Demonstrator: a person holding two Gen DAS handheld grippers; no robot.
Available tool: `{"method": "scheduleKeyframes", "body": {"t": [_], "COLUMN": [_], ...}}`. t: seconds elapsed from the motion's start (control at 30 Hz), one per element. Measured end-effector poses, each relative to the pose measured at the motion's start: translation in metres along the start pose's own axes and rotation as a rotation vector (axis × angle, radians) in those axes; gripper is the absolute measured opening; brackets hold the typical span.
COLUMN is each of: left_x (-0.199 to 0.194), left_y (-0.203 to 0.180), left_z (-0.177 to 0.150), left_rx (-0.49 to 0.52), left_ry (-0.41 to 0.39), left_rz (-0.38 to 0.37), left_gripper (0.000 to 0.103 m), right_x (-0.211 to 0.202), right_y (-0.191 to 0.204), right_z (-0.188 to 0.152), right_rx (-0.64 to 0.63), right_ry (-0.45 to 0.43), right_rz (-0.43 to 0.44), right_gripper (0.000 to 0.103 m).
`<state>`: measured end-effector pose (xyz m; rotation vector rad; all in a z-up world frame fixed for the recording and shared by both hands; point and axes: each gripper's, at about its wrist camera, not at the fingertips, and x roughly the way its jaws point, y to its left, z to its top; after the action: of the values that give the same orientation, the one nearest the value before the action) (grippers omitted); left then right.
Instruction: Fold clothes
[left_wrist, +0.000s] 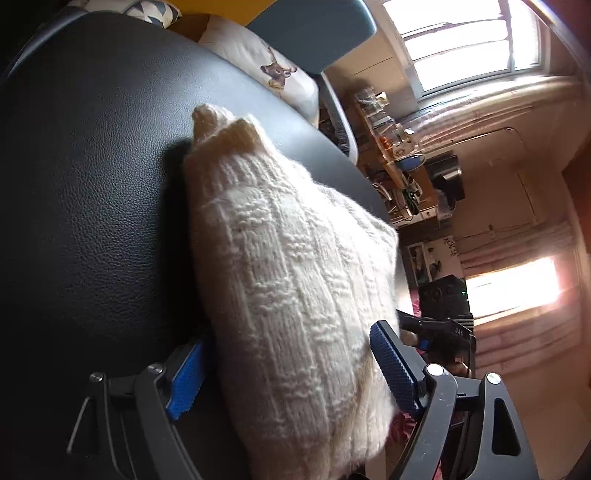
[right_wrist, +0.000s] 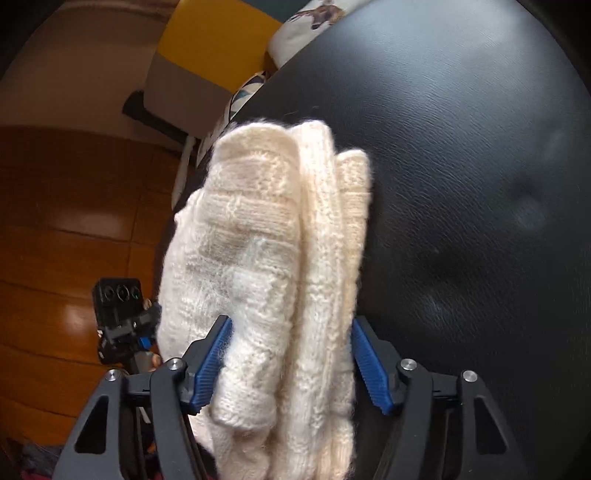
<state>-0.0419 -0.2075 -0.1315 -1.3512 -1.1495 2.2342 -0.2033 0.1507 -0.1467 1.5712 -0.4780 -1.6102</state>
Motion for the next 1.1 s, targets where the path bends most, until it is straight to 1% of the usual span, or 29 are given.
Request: {"method": "scheduleKeyframes", "body": {"t": [0.1,0.2,0.3,0.33,0.37,0.4,0.43,0.47,0.53,0.57,0.7,0.83,0.97,1.1], "left_x": [0.005,0.008,0.009,0.010,0.010,0.010,0.010,0.010,0.009,0.008,0.000,-0.016,-0.041,-0.078], "left_y": [-0.001,0.002,-0.001,-0.003,-0.005,-0.007,-0.009,-0.011,-0.020,-0.025,-0.035,-0.037,-0.033,-0.021], "left_z": [0.000,0.001,-0.001,-0.002,-0.002,-0.002,-0.002,-0.002,-0.002,-0.005,-0.011,-0.018,-0.026,-0.033], "left_rx": [-0.007,-0.047,-0.028,-0.015,-0.007,0.001,0.009,0.019,0.056,0.077,0.113,0.149,0.167,0.162], "left_ry": [0.005,0.012,0.013,0.009,0.003,-0.001,-0.006,-0.012,-0.037,-0.053,-0.107,-0.166,-0.219,-0.288], "left_rz": [0.015,0.003,0.014,0.025,0.035,0.042,0.049,0.057,0.097,0.117,0.148,0.171,0.196,0.241], "left_gripper": [0.083,0.083,0.083,0.080,0.070,0.065,0.057,0.050,0.047,0.045,0.044,0.044,0.044,0.044], "right_x": [0.003,0.006,0.011,0.012,0.013,0.014,0.016,0.018,0.020,0.020,0.024,0.040,0.069,0.109], "right_y": [0.004,0.007,0.012,0.015,0.018,0.021,0.026,0.032,0.040,0.044,0.052,0.061,0.081,0.117], "right_z": [-0.003,-0.002,-0.001,-0.002,-0.003,-0.004,-0.006,-0.009,-0.012,-0.014,-0.021,-0.022,-0.018,-0.004], "right_rx": [-0.054,-0.091,-0.112,-0.114,-0.115,-0.116,-0.126,-0.142,-0.165,-0.174,-0.210,-0.232,-0.259,-0.316], "right_ry": [-0.002,0.008,0.022,0.012,0.002,-0.008,-0.020,-0.034,-0.058,-0.069,-0.100,-0.088,-0.063,-0.015], "right_rz": [0.001,0.004,-0.011,-0.024,-0.036,-0.048,-0.063,-0.080,-0.105,-0.112,-0.114,-0.067,-0.007,0.052], "right_gripper": [0.066,0.067,0.066,0.061,0.057,0.045,0.040,0.039,0.034,0.033,0.031,0.031,0.031,0.031]}}
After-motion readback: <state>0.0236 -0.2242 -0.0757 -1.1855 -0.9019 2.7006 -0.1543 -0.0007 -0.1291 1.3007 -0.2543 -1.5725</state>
